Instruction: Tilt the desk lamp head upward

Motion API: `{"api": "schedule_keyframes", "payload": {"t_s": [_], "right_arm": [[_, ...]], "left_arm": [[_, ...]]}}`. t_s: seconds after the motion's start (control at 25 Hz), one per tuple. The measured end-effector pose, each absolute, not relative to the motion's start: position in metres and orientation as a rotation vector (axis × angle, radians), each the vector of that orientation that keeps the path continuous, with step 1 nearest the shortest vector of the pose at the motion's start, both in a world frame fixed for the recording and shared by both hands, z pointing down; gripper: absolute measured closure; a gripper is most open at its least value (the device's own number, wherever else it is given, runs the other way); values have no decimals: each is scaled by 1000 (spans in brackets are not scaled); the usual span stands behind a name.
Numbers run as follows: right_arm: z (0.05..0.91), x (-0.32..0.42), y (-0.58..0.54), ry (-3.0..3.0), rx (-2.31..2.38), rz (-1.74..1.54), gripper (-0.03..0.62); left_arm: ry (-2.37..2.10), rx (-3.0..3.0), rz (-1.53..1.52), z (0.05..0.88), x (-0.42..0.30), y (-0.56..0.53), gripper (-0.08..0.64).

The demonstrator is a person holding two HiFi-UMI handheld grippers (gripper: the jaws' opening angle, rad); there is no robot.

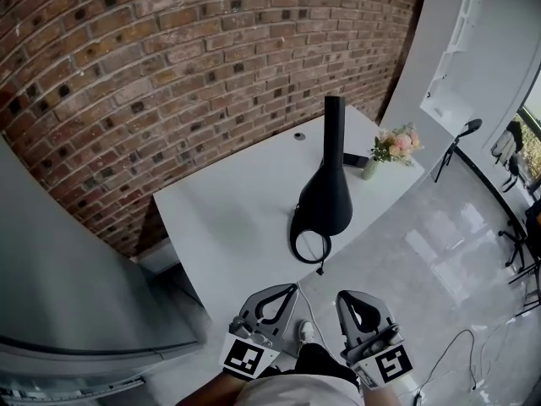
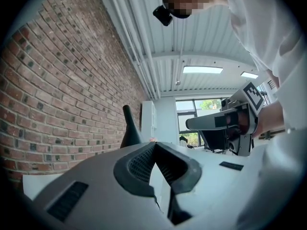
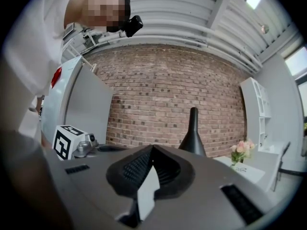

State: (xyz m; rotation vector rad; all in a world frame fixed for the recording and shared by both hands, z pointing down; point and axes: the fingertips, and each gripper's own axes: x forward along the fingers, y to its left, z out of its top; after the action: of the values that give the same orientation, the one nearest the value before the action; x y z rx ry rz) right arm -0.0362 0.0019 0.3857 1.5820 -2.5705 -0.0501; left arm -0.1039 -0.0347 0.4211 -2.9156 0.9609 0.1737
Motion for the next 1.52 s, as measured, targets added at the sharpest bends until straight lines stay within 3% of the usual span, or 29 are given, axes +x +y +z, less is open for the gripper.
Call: {"api": "schedule_keyframes", "payload": {"t_s": [0.8,1.52], "right_arm": [[373,52,-59,-2638,1521,-92,578],[395,69,-97,-2688,1343,-50,578]], "left_arm": [[1097,-2829,109,428,-28,-97,552],[1229,-2826,-8,476,-6,-124,552]]}}
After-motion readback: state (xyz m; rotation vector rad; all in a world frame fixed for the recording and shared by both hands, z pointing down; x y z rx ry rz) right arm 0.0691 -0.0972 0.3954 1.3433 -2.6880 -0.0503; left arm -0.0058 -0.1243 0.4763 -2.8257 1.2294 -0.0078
